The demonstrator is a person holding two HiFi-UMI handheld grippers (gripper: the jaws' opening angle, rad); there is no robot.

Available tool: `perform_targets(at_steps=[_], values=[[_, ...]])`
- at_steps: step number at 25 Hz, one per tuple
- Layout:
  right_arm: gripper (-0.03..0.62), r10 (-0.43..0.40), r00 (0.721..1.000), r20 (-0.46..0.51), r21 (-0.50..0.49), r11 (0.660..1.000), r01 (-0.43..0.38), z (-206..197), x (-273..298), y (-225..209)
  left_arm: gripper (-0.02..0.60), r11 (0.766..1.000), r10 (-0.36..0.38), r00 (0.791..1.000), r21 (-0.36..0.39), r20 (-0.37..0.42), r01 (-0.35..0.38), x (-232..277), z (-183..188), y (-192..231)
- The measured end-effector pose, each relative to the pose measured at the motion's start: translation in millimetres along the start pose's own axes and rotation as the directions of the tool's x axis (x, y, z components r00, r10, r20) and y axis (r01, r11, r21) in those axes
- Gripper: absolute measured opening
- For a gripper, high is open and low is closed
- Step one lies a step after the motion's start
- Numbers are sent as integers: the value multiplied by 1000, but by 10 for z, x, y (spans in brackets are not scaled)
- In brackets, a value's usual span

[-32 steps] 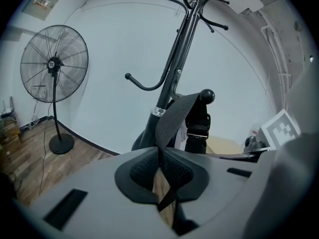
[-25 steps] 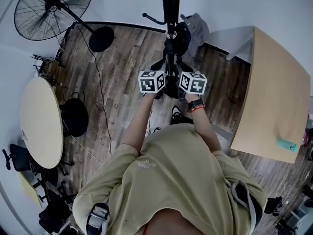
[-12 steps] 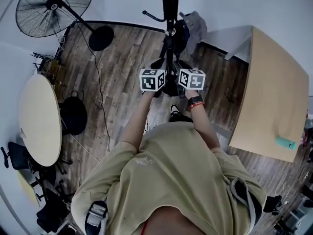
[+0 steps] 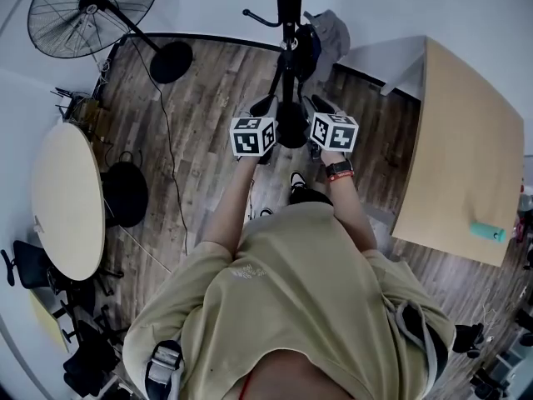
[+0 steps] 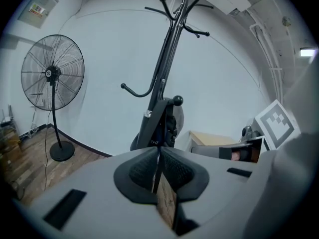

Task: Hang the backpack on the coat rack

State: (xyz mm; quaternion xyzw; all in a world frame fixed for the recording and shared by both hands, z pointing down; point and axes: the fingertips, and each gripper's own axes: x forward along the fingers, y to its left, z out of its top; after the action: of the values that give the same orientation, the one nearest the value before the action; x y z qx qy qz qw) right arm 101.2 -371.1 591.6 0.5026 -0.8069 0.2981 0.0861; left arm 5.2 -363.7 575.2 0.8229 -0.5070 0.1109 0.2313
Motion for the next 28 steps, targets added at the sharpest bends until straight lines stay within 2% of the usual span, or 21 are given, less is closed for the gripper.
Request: perform_targets(at_steps=[6,9,15,18,25,28], values=[[109,-21,998,58,-55,998,24,85,-345,176,28,1000,19,997,9,71,-20,-400,166,-19],[103,-14,996,92,-49,999,19,122,-534,300,28,1000,26,993,1,113,-26,-639,232,-61],[88,-6,985,173,-68,998,18,241,-904,592,28,998,25,982,48,189,-35,-1114,405,-148],[71,-10,978,207,-86,996,28,275,-1051,706,28,999,17,976,44,216,-27,-1301,459,-146],[41,-21,959,284,-120,991,57,348,-1403,961,27,982,24,960,171,278,-74,-1709,589,-254],[39,-45,955,294,-150,984,93,321,-1479,1007,26,982,11,958,176,287,-64,-1799,577,-269]])
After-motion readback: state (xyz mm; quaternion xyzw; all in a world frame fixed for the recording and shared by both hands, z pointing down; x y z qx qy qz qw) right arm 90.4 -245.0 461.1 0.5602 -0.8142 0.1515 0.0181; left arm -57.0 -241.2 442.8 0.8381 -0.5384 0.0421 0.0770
